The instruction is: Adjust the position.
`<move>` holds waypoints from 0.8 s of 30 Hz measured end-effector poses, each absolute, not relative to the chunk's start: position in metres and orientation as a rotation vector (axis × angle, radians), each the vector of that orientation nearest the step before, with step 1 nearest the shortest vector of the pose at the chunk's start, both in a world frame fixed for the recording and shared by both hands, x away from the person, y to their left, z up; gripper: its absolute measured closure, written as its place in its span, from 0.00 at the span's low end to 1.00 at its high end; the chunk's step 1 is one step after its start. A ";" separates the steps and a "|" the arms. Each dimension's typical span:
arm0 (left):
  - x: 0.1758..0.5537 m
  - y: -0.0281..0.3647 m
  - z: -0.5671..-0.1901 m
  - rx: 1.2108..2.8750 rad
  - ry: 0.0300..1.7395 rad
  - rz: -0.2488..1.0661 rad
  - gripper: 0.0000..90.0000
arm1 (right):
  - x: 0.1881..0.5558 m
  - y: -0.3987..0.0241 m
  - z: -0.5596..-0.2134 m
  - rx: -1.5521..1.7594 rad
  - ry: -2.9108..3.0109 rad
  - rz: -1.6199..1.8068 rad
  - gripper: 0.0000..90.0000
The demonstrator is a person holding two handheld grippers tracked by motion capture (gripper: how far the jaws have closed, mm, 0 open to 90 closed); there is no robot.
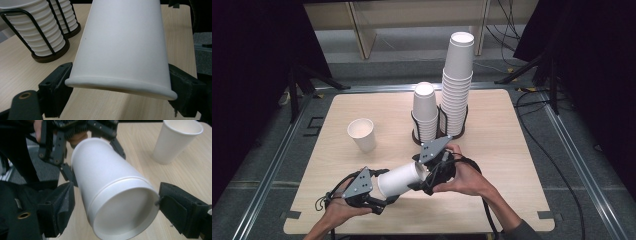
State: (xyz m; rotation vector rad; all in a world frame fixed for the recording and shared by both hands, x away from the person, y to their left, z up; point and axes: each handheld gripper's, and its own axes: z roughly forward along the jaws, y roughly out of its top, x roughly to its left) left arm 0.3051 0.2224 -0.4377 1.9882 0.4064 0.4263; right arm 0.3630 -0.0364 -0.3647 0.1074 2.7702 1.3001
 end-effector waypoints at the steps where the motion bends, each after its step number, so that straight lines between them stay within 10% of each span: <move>1: 0.305 0.222 -0.437 2.000 0.401 0.421 0.18 | 0.362 -0.034 -0.366 0.095 2.775 1.280 0.17; 24: 0.302 0.218 -0.437 2.084 0.317 0.400 0.17 | 0.358 -0.015 -0.393 -0.013 2.928 1.103 0.23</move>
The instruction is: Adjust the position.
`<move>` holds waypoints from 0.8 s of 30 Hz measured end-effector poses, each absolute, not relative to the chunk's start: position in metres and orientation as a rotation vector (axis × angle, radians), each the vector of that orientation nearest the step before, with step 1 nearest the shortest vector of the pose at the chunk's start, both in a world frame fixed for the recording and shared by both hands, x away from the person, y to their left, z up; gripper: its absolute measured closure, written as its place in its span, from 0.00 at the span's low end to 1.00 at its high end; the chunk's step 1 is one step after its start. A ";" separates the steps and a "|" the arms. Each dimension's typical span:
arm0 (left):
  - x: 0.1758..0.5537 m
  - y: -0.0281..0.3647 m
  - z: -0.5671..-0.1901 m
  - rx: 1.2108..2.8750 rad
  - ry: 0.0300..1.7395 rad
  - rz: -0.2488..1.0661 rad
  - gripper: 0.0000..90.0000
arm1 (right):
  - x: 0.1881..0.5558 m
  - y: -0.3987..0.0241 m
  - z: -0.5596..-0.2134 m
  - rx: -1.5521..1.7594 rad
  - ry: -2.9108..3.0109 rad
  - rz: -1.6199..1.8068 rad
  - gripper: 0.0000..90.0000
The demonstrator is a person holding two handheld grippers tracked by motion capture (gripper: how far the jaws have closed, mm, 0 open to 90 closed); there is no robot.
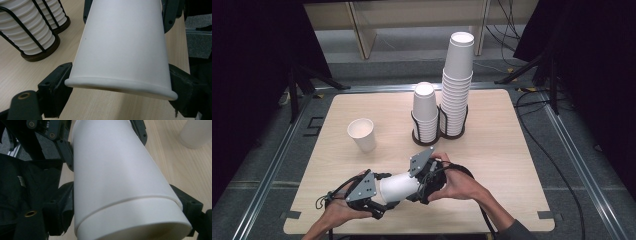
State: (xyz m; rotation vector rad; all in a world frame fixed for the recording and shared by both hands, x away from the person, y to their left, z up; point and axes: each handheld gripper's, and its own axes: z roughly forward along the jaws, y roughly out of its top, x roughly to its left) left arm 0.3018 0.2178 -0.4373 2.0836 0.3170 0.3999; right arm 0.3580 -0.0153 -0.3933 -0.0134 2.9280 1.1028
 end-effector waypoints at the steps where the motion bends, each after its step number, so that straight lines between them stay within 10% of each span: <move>1: 0.302 0.218 -0.437 2.085 0.314 0.399 0.17 | 0.358 -0.016 -0.393 -0.021 2.927 1.102 0.23; 24: 0.311 0.231 -0.438 1.899 0.326 0.281 0.09 | 0.363 -0.026 -0.389 -0.067 2.917 1.229 0.27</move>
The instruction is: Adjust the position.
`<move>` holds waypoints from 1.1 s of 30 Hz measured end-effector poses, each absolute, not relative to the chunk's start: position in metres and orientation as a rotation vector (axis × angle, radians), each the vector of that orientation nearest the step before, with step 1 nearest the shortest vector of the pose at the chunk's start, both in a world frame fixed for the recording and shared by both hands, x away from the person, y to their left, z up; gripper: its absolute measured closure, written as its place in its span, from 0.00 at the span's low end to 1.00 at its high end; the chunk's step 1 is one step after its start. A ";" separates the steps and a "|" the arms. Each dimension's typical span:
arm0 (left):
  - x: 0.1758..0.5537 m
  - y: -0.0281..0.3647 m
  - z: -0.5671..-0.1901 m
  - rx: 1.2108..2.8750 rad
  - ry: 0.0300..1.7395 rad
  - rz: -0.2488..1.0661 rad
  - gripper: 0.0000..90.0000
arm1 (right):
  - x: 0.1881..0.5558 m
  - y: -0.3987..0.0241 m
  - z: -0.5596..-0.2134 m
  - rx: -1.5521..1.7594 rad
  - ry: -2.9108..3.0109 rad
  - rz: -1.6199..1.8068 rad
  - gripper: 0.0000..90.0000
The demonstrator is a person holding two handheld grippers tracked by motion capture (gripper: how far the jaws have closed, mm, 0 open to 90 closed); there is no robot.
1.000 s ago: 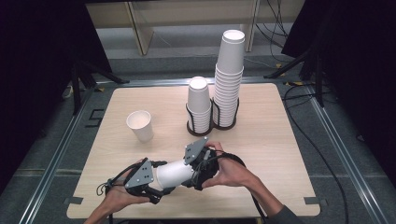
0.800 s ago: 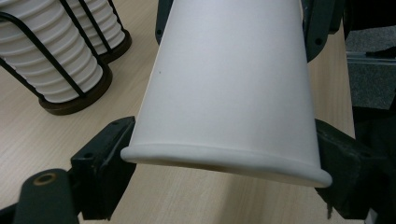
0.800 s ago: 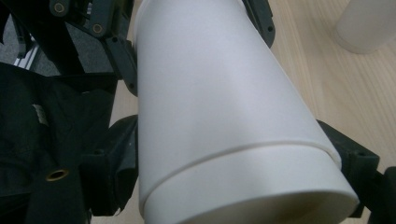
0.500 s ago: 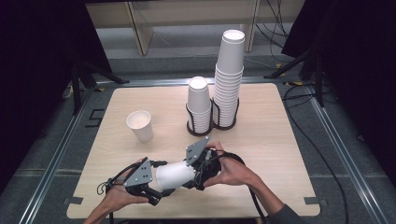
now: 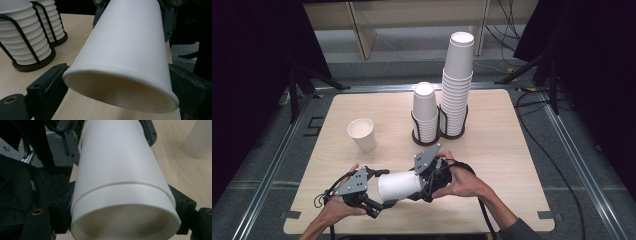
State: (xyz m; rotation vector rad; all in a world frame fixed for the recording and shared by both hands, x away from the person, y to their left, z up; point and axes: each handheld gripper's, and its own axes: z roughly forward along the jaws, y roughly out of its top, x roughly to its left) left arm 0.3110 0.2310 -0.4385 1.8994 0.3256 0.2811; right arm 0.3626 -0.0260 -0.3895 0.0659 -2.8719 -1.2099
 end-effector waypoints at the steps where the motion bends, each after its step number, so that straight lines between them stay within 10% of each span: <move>1: 0.311 0.232 -0.438 1.901 0.328 0.280 0.09 | 0.362 -0.027 -0.389 0.057 -2.858 -1.218 0.27; 33: 0.312 0.235 -0.437 1.687 0.487 0.302 0.16 | 0.385 -0.064 -0.382 -0.098 -2.578 -1.584 0.27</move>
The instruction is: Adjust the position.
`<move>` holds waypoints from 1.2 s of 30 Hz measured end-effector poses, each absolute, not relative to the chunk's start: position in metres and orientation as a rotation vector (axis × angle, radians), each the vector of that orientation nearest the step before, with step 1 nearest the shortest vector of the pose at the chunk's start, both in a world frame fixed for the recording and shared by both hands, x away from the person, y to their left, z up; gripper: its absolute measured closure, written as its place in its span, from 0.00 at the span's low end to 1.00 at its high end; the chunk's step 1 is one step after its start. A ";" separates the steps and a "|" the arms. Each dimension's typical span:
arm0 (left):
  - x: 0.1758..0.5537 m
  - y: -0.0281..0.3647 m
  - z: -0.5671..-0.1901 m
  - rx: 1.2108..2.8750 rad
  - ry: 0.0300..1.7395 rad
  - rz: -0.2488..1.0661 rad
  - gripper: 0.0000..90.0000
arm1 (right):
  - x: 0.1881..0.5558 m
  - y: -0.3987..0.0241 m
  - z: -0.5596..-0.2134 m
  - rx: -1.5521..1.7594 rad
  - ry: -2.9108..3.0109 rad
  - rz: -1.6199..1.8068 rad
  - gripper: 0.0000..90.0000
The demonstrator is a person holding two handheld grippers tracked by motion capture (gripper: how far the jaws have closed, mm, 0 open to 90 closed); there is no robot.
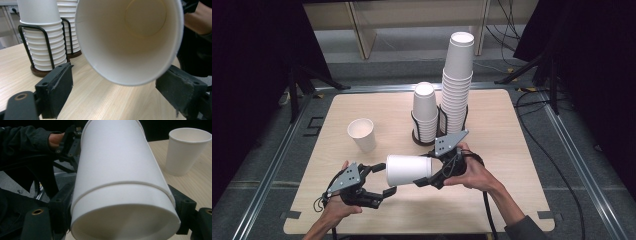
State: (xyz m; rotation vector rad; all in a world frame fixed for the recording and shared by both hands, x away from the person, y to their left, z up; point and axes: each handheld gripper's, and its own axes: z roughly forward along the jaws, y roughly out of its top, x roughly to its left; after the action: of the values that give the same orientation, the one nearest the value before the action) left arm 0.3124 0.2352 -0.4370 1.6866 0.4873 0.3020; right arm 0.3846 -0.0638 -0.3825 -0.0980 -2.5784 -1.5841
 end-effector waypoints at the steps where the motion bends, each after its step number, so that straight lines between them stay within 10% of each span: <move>1: 0.311 0.236 -0.436 1.696 0.482 0.302 0.16 | 0.384 -0.063 -0.382 -0.102 -2.572 -1.586 0.27; 21: 0.307 0.232 -0.432 1.667 0.401 0.291 0.00 | 0.381 -0.043 -0.397 -0.007 -2.483 -1.555 0.27; 36: 0.308 0.235 -0.430 1.716 0.343 0.249 0.13 | 0.382 -0.043 -0.407 -0.041 -2.471 -1.481 0.26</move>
State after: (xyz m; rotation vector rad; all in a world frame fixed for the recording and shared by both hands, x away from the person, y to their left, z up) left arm 0.3085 0.2347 -0.4297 1.7159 0.3433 0.2486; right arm 0.3820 -0.0429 -0.4072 -0.0415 -2.4715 -1.4812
